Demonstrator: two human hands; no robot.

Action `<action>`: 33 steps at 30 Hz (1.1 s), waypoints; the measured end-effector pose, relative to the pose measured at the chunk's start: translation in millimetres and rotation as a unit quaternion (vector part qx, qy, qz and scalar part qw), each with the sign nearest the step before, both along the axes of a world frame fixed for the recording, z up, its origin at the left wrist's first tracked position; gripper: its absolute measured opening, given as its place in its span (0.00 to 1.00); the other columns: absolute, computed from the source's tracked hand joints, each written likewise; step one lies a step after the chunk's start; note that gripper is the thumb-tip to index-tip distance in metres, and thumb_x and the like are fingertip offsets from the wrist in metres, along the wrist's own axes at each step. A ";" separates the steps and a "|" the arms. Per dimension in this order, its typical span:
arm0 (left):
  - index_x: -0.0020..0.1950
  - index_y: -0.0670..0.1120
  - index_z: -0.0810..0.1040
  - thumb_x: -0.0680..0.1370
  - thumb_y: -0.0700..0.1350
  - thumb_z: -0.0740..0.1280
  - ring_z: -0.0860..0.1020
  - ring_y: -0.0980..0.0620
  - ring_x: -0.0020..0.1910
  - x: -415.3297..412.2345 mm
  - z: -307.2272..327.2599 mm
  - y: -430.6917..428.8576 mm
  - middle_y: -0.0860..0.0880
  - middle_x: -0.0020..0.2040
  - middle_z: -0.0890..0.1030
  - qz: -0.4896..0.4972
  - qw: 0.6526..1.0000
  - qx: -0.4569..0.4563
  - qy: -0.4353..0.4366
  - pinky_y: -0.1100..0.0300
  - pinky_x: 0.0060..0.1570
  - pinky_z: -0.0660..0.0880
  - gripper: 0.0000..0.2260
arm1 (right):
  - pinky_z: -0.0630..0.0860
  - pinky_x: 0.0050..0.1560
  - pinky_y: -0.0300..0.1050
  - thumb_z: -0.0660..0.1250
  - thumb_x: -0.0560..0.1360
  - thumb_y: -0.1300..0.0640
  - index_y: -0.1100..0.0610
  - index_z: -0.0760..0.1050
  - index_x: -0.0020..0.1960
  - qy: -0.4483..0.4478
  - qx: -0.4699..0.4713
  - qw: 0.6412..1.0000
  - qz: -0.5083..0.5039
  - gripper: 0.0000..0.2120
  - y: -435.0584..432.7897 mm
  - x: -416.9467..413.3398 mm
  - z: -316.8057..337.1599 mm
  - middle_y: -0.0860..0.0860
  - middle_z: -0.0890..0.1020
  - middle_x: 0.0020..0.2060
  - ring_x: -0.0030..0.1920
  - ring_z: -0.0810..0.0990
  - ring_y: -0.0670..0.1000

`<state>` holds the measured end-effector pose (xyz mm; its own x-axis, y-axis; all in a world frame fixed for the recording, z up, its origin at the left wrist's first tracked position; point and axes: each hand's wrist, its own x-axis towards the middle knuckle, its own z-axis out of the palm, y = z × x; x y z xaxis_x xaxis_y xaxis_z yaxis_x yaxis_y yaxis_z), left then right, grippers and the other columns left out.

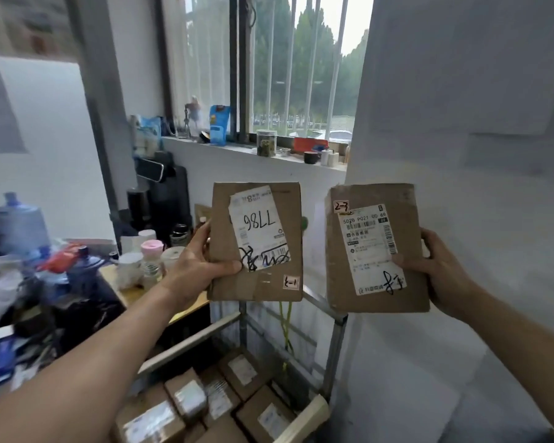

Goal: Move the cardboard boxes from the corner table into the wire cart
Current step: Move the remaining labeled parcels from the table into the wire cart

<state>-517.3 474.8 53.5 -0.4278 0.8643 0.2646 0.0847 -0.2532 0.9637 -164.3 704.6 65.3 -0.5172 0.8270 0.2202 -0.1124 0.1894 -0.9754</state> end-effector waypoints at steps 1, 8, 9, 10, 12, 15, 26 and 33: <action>0.71 0.61 0.67 0.62 0.40 0.78 0.84 0.52 0.51 -11.0 -6.1 -0.8 0.48 0.58 0.81 0.006 1.000 -0.003 -0.004 0.58 0.45 0.82 0.41 | 0.84 0.45 0.62 0.80 0.61 0.56 0.41 0.71 0.63 -0.005 -0.002 1.000 0.003 0.34 2.1 -14.0 -2.0 0.50 0.87 0.52 0.51 0.86 0.63; 0.72 0.61 0.68 0.62 0.44 0.82 0.82 0.47 0.58 -93.6 -63.5 5.6 0.50 0.61 0.81 0.054 0.998 -0.027 -0.031 0.51 0.51 0.82 0.43 | 0.83 0.49 0.66 0.83 0.57 0.53 0.43 0.70 0.67 -0.042 -0.023 0.997 0.058 0.42 28.0 -116.7 -25.5 0.52 0.86 0.53 0.53 0.86 0.63; 0.72 0.61 0.69 0.62 0.46 0.82 0.81 0.47 0.59 -105.6 -74.0 6.5 0.50 0.61 0.81 0.063 0.997 -0.033 -0.030 0.49 0.53 0.81 0.42 | 0.82 0.51 0.68 0.84 0.56 0.52 0.43 0.69 0.68 -0.050 -0.027 0.996 0.067 0.44 31.9 -133.5 -32.6 0.52 0.86 0.53 0.53 0.85 0.63; 0.72 0.61 0.69 0.61 0.48 0.83 0.81 0.46 0.60 -115.7 -83.9 6.4 0.50 0.62 0.81 0.072 0.996 -0.039 -0.027 0.47 0.54 0.81 0.43 | 0.81 0.52 0.70 0.84 0.56 0.51 0.43 0.69 0.68 -0.057 -0.032 0.995 0.073 0.44 34.9 -149.7 -40.8 0.53 0.86 0.52 0.54 0.85 0.64; 0.73 0.60 0.68 0.61 0.49 0.82 0.81 0.47 0.61 -135.4 -102.7 6.0 0.50 0.62 0.81 0.087 0.995 -0.048 -0.027 0.47 0.56 0.80 0.43 | 0.80 0.52 0.72 0.84 0.55 0.51 0.42 0.70 0.67 -0.069 -0.048 0.993 0.080 0.44 40.0 -181.3 -59.0 0.53 0.86 0.52 0.53 0.85 0.65; 0.70 0.64 0.70 0.60 0.50 0.82 0.82 0.51 0.58 -161.7 -130.0 2.0 0.53 0.60 0.83 0.101 0.992 -0.066 -0.033 0.54 0.49 0.82 0.41 | 0.80 0.51 0.74 0.85 0.55 0.51 0.38 0.71 0.64 -0.087 -0.079 0.989 0.088 0.41 43.3 -222.7 -90.9 0.56 0.86 0.52 0.52 0.85 0.66; 0.74 0.56 0.66 0.59 0.46 0.81 0.81 0.46 0.60 -221.8 -211.9 -29.6 0.48 0.61 0.81 0.169 0.970 -0.163 -0.068 0.44 0.60 0.78 0.46 | 0.84 0.41 0.55 0.83 0.55 0.55 0.47 0.68 0.68 -0.176 -0.147 0.965 0.124 0.45 42.4 -325.0 -186.6 0.56 0.87 0.48 0.48 0.87 0.63; 0.73 0.57 0.65 0.64 0.42 0.83 0.84 0.58 0.49 -229.5 -280.0 -39.1 0.54 0.57 0.81 0.193 0.946 -0.243 -0.093 0.68 0.40 0.79 0.42 | 0.83 0.36 0.50 0.81 0.66 0.61 0.45 0.66 0.69 -0.268 -0.175 0.937 0.142 0.38 54.5 -355.0 -263.4 0.55 0.88 0.45 0.44 0.88 0.61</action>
